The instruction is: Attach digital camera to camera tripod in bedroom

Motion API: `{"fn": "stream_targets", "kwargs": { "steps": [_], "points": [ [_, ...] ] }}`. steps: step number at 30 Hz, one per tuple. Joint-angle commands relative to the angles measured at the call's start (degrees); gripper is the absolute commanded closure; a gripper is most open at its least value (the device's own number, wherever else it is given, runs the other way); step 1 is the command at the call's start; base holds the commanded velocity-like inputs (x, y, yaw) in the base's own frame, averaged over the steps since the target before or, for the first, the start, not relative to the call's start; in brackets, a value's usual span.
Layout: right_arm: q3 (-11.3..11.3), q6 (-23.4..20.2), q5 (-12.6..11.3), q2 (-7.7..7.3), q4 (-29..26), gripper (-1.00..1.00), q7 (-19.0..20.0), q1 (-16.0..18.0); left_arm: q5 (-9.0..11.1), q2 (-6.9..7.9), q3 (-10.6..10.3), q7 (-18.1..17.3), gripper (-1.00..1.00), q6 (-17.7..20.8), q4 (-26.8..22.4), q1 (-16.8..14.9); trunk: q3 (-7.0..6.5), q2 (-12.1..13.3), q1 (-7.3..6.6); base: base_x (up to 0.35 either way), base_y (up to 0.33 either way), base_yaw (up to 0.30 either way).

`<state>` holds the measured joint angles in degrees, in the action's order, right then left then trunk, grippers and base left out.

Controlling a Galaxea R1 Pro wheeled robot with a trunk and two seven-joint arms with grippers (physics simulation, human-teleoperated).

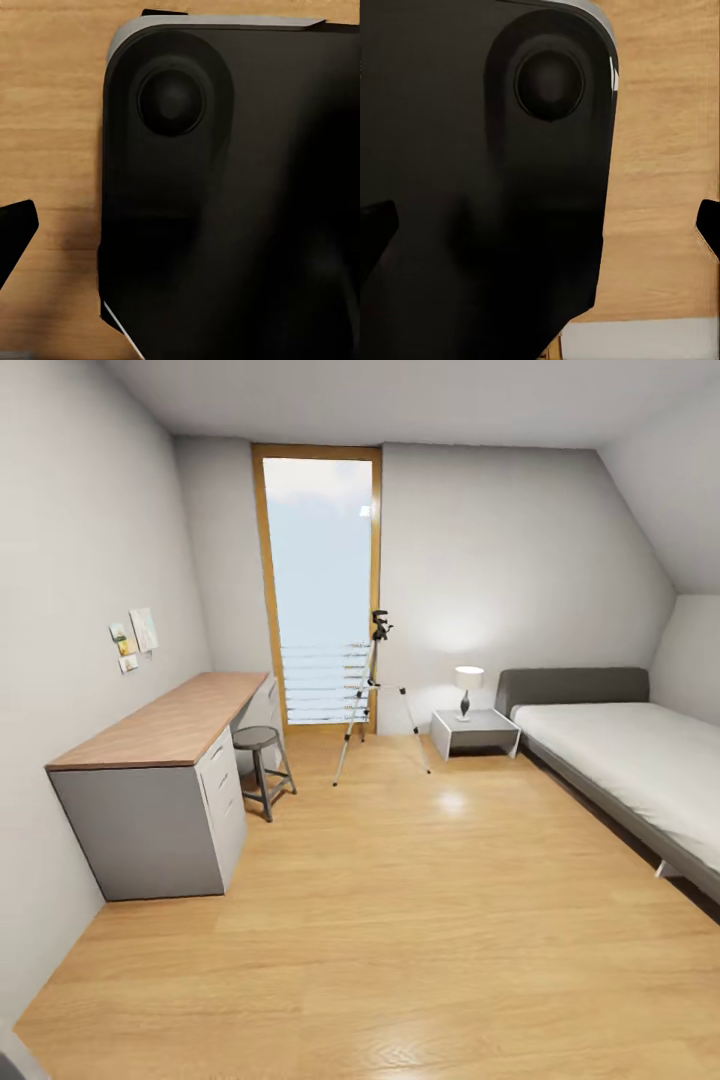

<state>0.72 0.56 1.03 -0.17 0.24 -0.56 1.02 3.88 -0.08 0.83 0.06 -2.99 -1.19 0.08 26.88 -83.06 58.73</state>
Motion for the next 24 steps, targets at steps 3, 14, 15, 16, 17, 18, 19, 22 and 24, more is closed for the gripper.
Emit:
{"fn": "stream_targets", "kwargs": {
  "steps": [3, 14, 15, 16, 17, 18, 19, 22, 24],
  "points": [
    [0.1, 0.1, 0.1, 0.00, 0.0, -1.00, -0.1, 0.0, 1.4, -0.01, 0.0, 0.0, -1.00, -0.1, 0.0, 0.0, 0.05, 0.0, 0.00, 0.000, 0.000, 0.268],
    [0.1, 0.1, 0.1, 0.00, 0.0, -1.00, -0.1, 0.0, 6.6, 0.15, -0.1, -0.1, -1.00, -0.1, 0.0, 0.0, 0.05, 0.0, 0.00, 0.000, 0.000, 0.268],
    [0.1, 0.1, 0.1, 0.00, 0.0, -1.00, -0.1, 0.0, 6.8, 0.16, -0.2, -0.1, -1.00, -0.1, 0.0, 0.0, 0.05, 0.0, 0.00, 0.000, 0.000, 0.268],
    [0.1, 0.1, 0.1, 0.00, 0.0, -1.00, -0.1, 0.0, 6.9, 0.16, -0.2, -0.1, -1.00, -0.1, 0.0, 0.0, 0.05, 0.0, 0.00, 0.000, 0.000, 0.268],
    [0.1, 0.1, 0.1, 0.00, 0.0, -1.00, -0.1, 0.0, 7.0, 0.16, -0.2, -0.1, -1.00, -0.1, 0.0, 0.0, 0.05, 0.0, 0.00, 0.000, 0.000, 0.268],
    [0.1, 0.1, 0.1, 0.00, 0.0, -1.00, -0.1, 0.0, 7.0, 0.16, -0.2, -0.1, -1.00, -0.1, 0.0, 0.0, 0.05, 0.0, 0.00, 0.000, 0.000, 0.268],
    [0.1, 0.1, 0.1, 0.00, 0.0, -1.00, -0.1, 0.0, 7.1, 0.16, -0.2, -0.1, -1.00, -0.1, 0.0, 0.0, 0.05, 0.0, 0.00, 0.000, 0.000, 0.268],
    [0.1, 0.1, 0.1, 0.00, 0.0, -1.00, -0.1, 0.0, 7.2, 0.17, -0.2, -0.1, -1.00, -0.1, 0.0, 0.0, 0.05, 0.0, 0.00, 0.000, 0.000, 0.268],
    [0.1, 0.1, 0.1, 0.00, 0.0, -1.00, -0.1, 0.0, 7.3, 0.11, -0.2, -0.1, -1.00, -0.1, 0.0, 0.0, 0.05, 0.0, 0.00, 0.000, 0.000, 0.268]
  ]
}}
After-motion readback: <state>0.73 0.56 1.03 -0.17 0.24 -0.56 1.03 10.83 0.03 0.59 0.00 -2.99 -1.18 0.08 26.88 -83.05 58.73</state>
